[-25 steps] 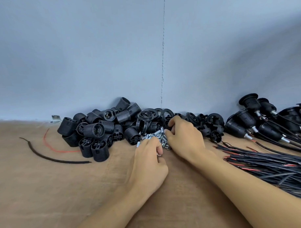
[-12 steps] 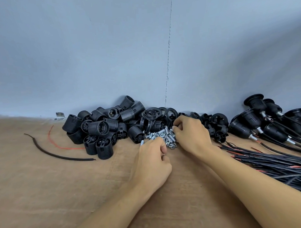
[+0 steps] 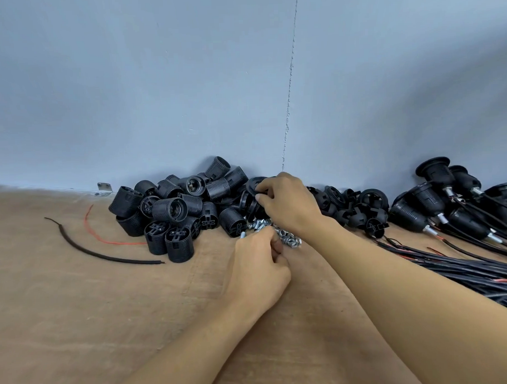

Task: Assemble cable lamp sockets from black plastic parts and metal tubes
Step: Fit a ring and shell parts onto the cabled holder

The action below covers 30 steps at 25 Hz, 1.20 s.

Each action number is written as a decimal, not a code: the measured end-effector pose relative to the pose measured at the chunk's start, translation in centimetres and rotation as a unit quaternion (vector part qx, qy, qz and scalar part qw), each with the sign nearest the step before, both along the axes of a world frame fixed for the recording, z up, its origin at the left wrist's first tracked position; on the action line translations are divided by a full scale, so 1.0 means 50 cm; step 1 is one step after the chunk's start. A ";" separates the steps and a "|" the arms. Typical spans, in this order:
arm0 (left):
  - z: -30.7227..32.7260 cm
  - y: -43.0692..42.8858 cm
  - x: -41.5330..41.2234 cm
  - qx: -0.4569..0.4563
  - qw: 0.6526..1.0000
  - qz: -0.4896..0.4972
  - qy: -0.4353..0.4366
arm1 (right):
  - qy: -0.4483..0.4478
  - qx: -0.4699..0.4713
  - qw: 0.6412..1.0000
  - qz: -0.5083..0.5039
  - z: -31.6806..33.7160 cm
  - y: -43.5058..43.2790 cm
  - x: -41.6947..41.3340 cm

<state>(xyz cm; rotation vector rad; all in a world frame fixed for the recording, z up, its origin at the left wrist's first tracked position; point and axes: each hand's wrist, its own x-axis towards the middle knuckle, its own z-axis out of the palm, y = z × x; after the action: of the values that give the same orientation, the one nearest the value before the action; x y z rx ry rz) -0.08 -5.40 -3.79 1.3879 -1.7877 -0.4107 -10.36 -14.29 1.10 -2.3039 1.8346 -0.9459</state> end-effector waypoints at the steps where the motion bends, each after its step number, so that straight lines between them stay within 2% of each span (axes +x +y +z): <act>1: 0.000 0.000 0.001 0.002 1.000 0.000 0.008 | -0.016 -0.012 1.000 -0.006 0.004 -0.001 -0.002; 5: -0.001 -0.003 0.002 0.008 0.999 0.009 0.047 | -0.088 -0.062 0.994 0.011 0.024 0.017 -0.032; 7: -0.002 -0.006 0.002 0.009 0.998 0.019 0.064 | -0.092 -0.062 0.993 0.034 0.031 0.038 -0.059; 13: 0.002 -0.010 0.000 0.009 0.992 0.049 0.119 | -0.029 -0.032 0.994 0.103 0.018 0.134 -0.152; 17: 0.002 -0.010 -0.001 0.014 0.990 0.058 0.127 | 0.034 0.011 0.996 0.085 -0.012 0.176 -0.195; 21: 0.003 -0.005 -0.002 0.015 0.992 0.058 0.114 | 0.043 0.011 0.997 0.070 -0.007 0.177 -0.203; 27: 0.006 -0.002 -0.001 0.007 0.994 0.061 0.090 | 0.088 0.143 0.971 0.169 -0.010 0.202 -0.161; 30: 0.006 -0.001 -0.001 0.005 0.995 0.060 0.082 | 0.048 0.159 0.974 0.153 -0.002 0.193 -0.160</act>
<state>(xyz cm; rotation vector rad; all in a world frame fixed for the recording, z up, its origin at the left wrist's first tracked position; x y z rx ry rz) -0.15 -5.45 -3.47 1.4181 -1.5644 -0.4556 -18.34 -4.62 0.98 -2.3619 1.4669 -0.4696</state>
